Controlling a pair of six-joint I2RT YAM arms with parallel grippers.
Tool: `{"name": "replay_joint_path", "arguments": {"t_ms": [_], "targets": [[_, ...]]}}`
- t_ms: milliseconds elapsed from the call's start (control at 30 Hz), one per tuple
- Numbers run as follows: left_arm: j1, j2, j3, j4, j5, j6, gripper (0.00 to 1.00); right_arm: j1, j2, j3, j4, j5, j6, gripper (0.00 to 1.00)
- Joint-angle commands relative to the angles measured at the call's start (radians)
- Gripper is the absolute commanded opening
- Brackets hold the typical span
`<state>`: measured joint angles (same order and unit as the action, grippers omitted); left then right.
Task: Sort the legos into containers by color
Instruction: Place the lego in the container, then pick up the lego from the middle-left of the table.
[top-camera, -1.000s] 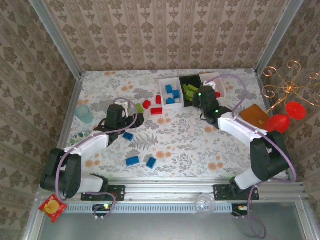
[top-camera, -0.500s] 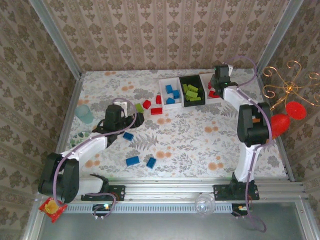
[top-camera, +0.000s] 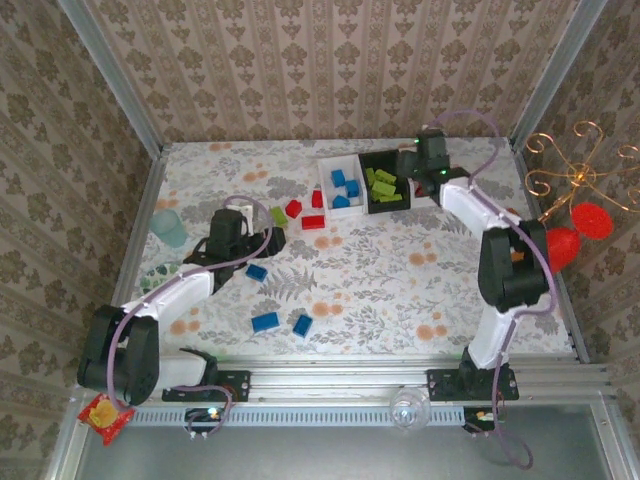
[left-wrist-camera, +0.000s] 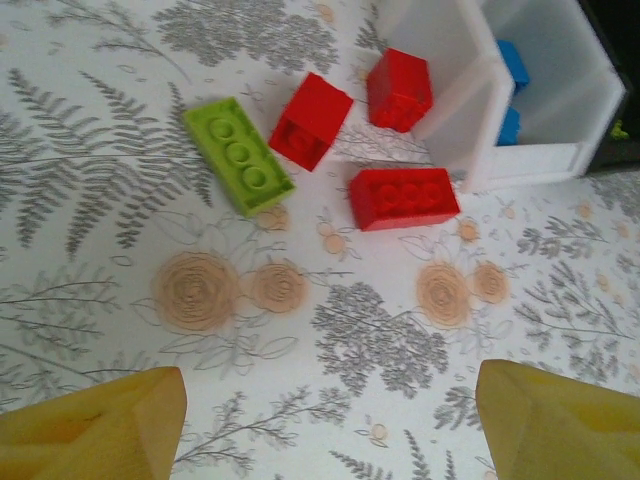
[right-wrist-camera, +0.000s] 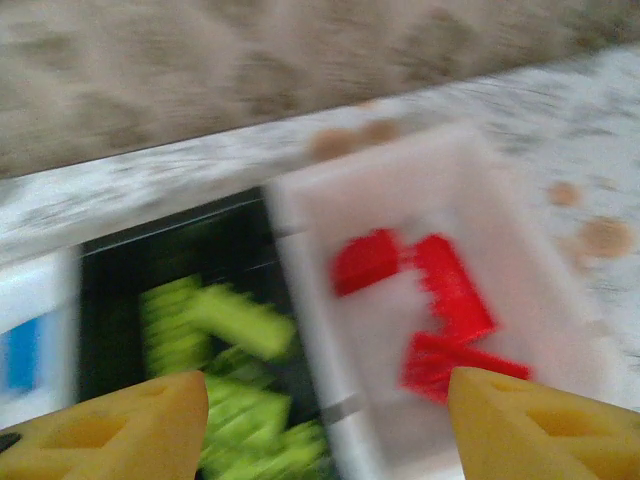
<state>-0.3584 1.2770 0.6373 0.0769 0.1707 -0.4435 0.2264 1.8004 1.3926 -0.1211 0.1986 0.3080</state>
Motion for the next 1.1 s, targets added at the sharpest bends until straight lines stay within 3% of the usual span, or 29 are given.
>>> {"name": "replay_joint_path", "arguments": {"t_ms": [0,167,267,367,700,1067], "targets": [[0.036,-0.009,-0.002,-0.055,-0.027,0.032,0.78,0.163,-0.080,-0.090,0.067,-0.100,-0.066,0.68],[0.037,-0.035,-0.006,-0.215,-0.059,0.057,0.78,0.340,-0.121,-0.208,0.089,-0.131,-0.065,0.69],[0.009,-0.065,-0.036,-0.305,-0.115,0.068,0.79,0.383,-0.149,-0.271,0.093,-0.112,-0.052,0.71],[-0.022,-0.069,-0.057,-0.352,-0.175,0.089,0.84,0.386,-0.172,-0.325,0.108,-0.141,-0.024,0.73],[-0.041,0.140,0.072,-0.405,-0.168,0.156,0.88,0.387,-0.162,-0.382,0.120,-0.150,0.006,0.75],[-0.093,0.261,0.138,-0.447,-0.232,0.158,0.68,0.355,-0.165,-0.415,0.154,-0.173,0.030,0.76]]}}
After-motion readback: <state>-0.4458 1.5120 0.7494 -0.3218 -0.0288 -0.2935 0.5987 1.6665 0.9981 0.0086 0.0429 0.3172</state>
